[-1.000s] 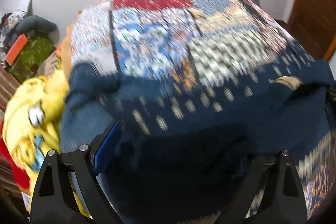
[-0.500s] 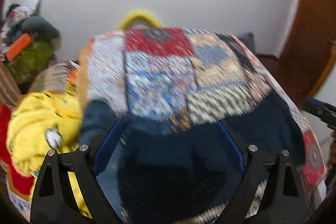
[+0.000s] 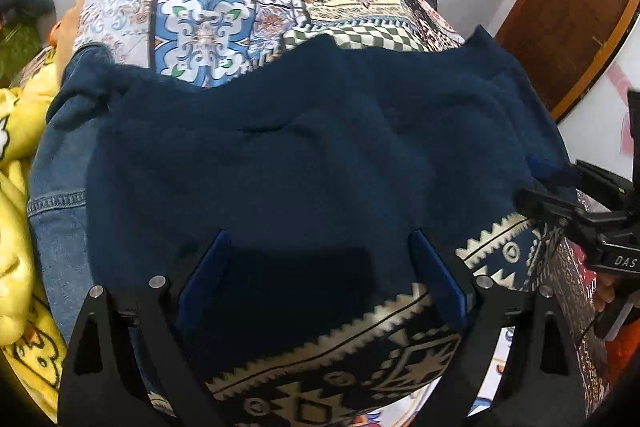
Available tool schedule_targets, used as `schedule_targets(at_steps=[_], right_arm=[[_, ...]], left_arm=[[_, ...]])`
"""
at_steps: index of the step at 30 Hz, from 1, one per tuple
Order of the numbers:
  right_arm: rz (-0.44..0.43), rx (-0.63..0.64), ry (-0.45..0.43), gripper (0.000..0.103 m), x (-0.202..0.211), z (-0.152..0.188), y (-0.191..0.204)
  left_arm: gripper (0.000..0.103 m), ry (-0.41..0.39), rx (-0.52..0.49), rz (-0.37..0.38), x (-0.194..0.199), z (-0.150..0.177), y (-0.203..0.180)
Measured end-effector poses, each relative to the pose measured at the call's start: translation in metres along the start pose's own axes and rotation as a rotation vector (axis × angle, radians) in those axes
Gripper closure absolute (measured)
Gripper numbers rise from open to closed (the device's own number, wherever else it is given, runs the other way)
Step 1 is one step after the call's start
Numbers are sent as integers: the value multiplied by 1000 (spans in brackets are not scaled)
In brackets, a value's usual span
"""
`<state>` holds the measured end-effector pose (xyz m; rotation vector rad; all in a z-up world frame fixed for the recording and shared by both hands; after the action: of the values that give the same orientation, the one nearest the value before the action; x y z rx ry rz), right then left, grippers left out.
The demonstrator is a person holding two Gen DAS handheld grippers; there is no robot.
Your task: Fold large clothes
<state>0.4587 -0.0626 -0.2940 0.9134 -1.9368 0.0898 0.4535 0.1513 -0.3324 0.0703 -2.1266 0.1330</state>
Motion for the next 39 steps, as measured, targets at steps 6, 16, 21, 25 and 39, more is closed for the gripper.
schedule_targets(at_steps=[6, 16, 21, 25, 39], right_arm=[[71, 9, 13, 36, 21, 17, -28], [202, -243, 10, 32, 73, 58, -97], [159, -331, -43, 32, 107, 67, -104], [155, -320, -90, 30, 130, 68, -94], [121, -236, -87, 30, 127, 68, -58]], left_arm=[[11, 0, -4, -139, 5, 28, 41], [11, 50, 169, -364, 41, 86, 136], [11, -4, 322, -342, 85, 96, 162], [11, -22, 415, -198, 104, 103, 152], [18, 68, 700, 344, 34, 107, 69]])
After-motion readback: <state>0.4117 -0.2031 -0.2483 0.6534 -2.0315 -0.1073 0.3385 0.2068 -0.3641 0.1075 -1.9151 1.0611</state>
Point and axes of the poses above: each gripper's, at about its wrist camera, not at the fingertips, and x roughly against the way its jaws point, y to its left, z to its underside, the point moved 7 cm from there along -x, roughly the way its jaws point, and after that the axes turned 9 degrees about -z, right-handed, at the moved point
